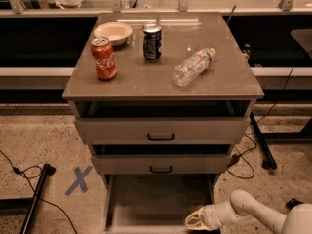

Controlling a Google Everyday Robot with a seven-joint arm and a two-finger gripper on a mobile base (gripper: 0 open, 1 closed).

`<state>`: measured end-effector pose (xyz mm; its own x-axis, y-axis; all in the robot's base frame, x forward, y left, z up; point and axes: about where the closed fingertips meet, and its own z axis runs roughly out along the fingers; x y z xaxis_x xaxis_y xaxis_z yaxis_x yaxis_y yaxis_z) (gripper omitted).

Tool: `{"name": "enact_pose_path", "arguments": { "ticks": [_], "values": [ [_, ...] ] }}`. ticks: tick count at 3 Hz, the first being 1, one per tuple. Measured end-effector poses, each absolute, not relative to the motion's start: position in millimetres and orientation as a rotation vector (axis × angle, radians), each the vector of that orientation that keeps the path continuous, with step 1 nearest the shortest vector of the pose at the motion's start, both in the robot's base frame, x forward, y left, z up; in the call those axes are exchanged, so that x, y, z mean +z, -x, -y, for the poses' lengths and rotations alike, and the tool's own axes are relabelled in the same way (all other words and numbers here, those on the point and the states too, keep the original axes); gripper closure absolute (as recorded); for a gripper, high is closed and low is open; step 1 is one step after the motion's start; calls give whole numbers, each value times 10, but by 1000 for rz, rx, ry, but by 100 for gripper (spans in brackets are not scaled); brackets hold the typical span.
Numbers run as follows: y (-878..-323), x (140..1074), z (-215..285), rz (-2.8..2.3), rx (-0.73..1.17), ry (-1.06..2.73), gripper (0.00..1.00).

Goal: Open bottom drawer

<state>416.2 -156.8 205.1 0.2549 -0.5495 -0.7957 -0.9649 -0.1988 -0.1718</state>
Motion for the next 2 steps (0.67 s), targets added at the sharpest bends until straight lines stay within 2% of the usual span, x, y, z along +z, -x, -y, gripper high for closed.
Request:
{"name": "enact_pose_path", "arguments": {
  "ticks": [1,2],
  "values": [
    [-4272,2480,1636,-1376,749,1725,96],
    [-4217,2864,1764,-1367,716,1646,80]
  ]
}}
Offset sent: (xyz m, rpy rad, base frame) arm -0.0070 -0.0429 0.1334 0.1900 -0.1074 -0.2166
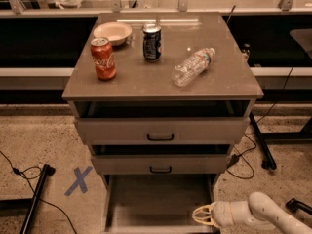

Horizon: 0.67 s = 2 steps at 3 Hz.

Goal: Open bottom drawer

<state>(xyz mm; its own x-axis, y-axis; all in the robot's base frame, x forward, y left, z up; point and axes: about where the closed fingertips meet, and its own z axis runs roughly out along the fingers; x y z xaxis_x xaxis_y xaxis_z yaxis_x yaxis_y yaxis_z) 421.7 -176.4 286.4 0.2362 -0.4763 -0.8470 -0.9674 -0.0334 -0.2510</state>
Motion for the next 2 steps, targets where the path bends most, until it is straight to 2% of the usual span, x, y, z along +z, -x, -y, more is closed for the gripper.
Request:
{"name": "enact_pose_path", "arguments": {
  "ticks": [2],
  "values": [
    [-4011,3398,2127,-1387,656,1544,33]
  ]
}}
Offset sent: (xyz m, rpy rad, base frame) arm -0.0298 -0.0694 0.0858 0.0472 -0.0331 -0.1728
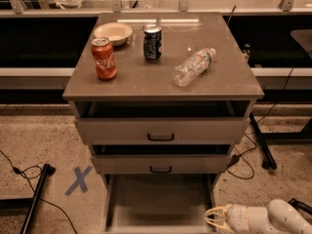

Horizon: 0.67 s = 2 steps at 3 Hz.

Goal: Open bottom drawer

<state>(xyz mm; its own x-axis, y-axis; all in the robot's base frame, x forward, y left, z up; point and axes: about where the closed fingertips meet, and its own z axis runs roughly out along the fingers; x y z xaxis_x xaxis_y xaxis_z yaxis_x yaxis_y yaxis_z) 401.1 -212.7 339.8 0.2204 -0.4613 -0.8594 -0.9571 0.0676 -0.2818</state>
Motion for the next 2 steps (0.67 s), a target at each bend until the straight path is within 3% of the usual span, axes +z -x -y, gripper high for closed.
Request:
{"name": "enact_pose_path", "arguments": {
  "ticks": [1,2],
  "values": [
    [-4003,3405,2127,-1387,657,1541,10],
    [-4000,3402,2112,-1385,660,1540,0]
  ]
}}
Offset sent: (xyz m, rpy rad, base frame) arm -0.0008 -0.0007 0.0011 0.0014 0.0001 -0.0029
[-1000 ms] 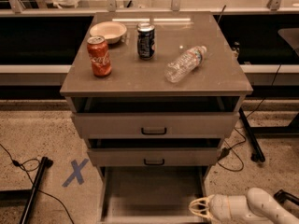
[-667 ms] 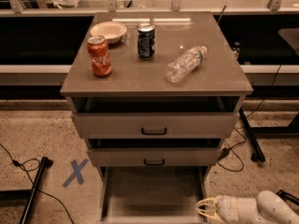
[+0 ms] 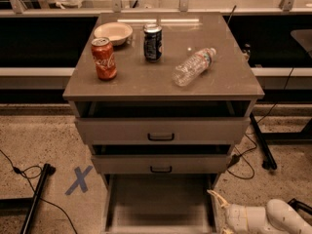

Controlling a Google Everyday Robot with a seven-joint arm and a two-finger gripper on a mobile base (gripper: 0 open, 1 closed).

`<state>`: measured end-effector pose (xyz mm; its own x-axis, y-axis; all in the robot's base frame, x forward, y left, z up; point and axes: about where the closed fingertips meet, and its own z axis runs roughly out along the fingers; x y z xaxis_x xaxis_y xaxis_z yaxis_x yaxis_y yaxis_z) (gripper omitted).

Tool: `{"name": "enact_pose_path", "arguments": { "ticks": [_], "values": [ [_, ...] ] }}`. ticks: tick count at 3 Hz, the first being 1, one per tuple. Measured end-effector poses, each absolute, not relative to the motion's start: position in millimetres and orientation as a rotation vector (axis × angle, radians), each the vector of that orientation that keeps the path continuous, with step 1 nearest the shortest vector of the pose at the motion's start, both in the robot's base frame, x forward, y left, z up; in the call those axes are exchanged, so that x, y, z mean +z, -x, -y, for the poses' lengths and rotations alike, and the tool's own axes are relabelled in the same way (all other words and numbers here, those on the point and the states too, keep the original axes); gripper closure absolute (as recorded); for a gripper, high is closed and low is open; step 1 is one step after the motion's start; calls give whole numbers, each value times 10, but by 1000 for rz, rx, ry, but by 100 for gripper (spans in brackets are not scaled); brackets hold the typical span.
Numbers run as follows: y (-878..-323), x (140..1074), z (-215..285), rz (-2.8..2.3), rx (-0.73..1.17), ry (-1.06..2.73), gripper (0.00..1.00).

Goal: Open bottom drawer

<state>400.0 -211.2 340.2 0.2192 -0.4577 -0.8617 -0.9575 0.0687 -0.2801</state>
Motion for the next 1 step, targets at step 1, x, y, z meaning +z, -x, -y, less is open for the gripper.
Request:
{"name": "enact_pose_path", "arguments": {
  "ticks": [1],
  "values": [
    [-4000,3402,2112,-1385,660,1540,0]
  ]
}}
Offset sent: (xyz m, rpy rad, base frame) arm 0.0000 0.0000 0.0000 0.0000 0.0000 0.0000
